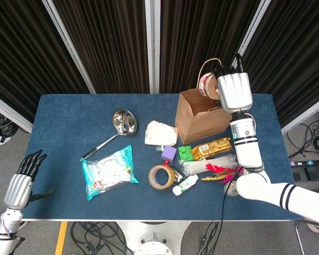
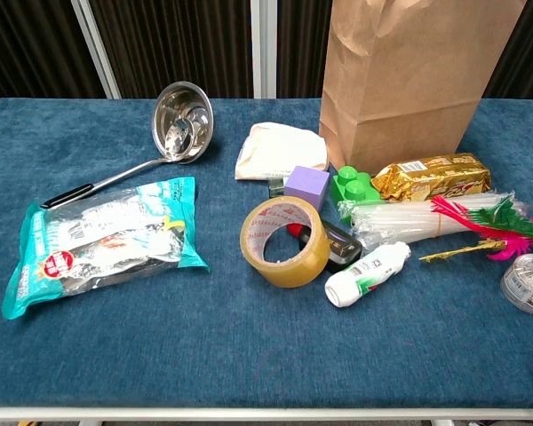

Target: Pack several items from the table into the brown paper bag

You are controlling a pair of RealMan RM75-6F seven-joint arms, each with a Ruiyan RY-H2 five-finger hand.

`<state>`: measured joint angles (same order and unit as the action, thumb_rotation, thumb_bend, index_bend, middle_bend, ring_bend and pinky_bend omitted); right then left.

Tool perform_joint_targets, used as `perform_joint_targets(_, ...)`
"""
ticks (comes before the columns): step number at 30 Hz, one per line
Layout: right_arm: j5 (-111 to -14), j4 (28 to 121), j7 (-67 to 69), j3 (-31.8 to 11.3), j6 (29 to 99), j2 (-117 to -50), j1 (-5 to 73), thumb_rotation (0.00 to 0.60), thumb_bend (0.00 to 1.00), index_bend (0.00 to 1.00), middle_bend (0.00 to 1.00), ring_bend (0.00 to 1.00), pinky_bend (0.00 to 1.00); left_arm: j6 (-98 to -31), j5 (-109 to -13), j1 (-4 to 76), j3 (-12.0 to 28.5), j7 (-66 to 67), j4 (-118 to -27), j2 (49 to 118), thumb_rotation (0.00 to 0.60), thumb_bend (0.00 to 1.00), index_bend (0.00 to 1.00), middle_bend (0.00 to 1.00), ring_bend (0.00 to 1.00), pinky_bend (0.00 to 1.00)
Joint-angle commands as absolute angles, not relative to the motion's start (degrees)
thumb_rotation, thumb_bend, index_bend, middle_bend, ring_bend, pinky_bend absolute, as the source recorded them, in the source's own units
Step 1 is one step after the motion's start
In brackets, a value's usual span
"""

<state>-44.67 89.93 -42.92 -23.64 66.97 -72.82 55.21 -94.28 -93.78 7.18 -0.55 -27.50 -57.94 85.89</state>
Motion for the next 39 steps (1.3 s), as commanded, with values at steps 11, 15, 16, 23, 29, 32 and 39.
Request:
perform_joint_targets(11,-38.0,93.2,-40.6,-23.1,61.5,-69.1,55.3,0.6,0.0,0.32,0.37,0.2,0.01,-94.7,-94.6,7.1,-1.1,-27.1,-58.0,86.4,0.6,0.06,0.09,0.11,0.0,0.09)
perform_joint_targets(15,-36.6,93.8,-40.2,-22.8,60.9,-68.2,55.5,0.6,0.0,0.23,0.28,0.11,0.0,-94.8,-94.6,7.0,-1.1,-27.0,-58.0,86.5,0.6,0.06,0.09,0.11,0.0,0.09)
perform_joint_targets(16,-36.5,93.8,-40.1,-22.7,60.9,-68.0,55.6,0.6,0.0,0.21,0.26,0.09,0.0,-94.8,-94.5,7.0,-1.1,-27.0,-58.0,86.4,0.6,0.06,0.09,0.11,0.0,0.09)
perform_joint_targets(23,-36.7,93.9,-39.1,-22.2,61.6,-67.9,55.8,0.6,0.0,0.19,0.22,0.06,0.0,-94.5,-94.4,7.3,-0.8,-26.6,-58.5,86.2,0.6,0.06,0.09,0.11,0.0,0.09)
perform_joint_targets(29,-38.5,94.7,-36.8,-22.3,62.6,-67.4,55.5,0.6,0.0,0.19,0.22,0.06,0.0,-94.5,-94.3,7.2,-0.9,-26.7,-58.5,86.2,0.6,0.06,0.09,0.11,0.0,0.09)
perform_joint_targets(32,-40.1,96.0,-35.7,-23.4,63.6,-66.7,55.8,0.6,0.0,0.19,0.22,0.07,0.0,-94.3,-94.2,7.5,-0.7,-26.8,-58.7,86.0,0.6,0.06,0.09,0.11,0.0,0.09)
perform_joint_targets(39,-40.5,105.7,-36.0,-30.8,68.8,-59.5,57.2,0.6,0.0,0.19,0.23,0.07,0.0,-94.7,-94.1,7.9,0.0,-26.6,-59.9,85.4,0.6,0.06,0.09,0.11,0.0,0.09)
